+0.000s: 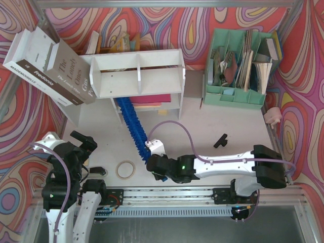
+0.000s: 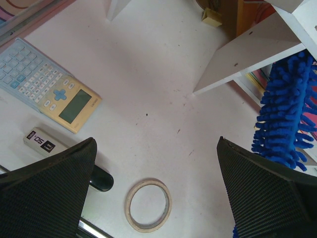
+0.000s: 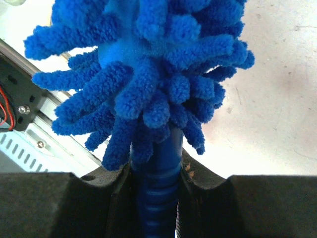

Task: Dust the bookshelf with a duster

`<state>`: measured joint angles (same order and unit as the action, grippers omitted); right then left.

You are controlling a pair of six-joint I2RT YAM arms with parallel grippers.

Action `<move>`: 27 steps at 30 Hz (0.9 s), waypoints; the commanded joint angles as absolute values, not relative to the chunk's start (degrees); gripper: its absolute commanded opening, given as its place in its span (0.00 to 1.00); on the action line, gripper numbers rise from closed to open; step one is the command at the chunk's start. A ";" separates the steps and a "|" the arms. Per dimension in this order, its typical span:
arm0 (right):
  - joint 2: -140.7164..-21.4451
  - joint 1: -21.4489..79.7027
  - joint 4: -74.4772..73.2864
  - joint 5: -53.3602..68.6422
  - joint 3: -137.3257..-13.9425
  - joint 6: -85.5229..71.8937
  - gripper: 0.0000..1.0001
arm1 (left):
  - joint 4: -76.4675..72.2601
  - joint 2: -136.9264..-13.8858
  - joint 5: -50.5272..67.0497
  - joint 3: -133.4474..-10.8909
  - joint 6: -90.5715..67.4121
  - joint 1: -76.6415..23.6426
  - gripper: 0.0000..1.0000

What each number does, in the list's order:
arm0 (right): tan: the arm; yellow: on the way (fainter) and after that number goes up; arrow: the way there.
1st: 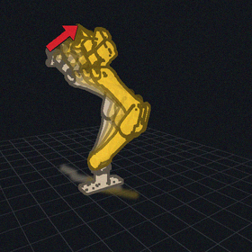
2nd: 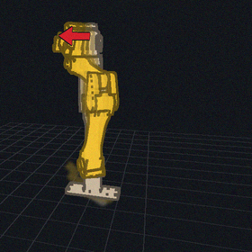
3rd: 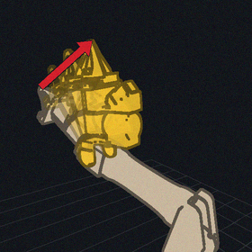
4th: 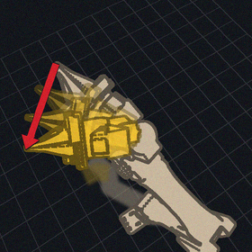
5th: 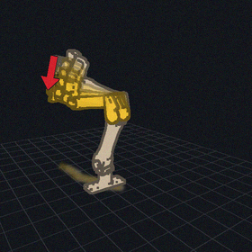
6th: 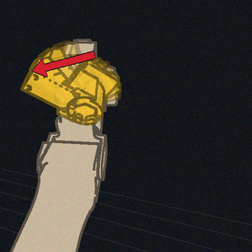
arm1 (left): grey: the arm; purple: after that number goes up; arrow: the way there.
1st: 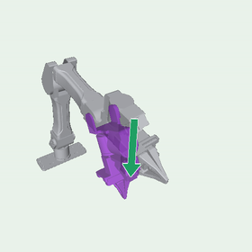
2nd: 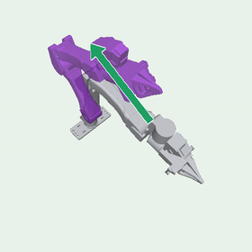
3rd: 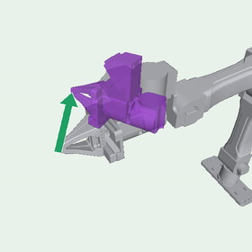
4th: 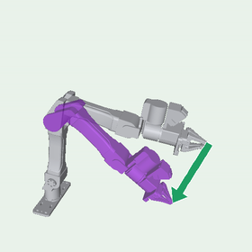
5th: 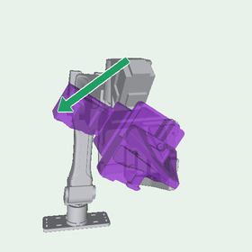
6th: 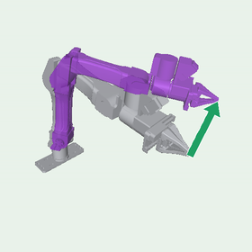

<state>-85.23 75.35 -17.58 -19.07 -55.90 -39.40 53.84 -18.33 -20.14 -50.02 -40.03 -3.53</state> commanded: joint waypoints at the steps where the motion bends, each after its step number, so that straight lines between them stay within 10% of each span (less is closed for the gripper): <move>1: -85.65 75.59 -7.75 -20.34 -58.80 -35.09 0.00 | 53.07 -18.13 -20.21 -49.08 -39.41 -3.25 0.98; 27: -57.69 75.18 -31.63 -36.64 -41.72 -58.99 0.00 | 52.99 -18.19 -20.13 -49.11 -39.37 -3.25 0.98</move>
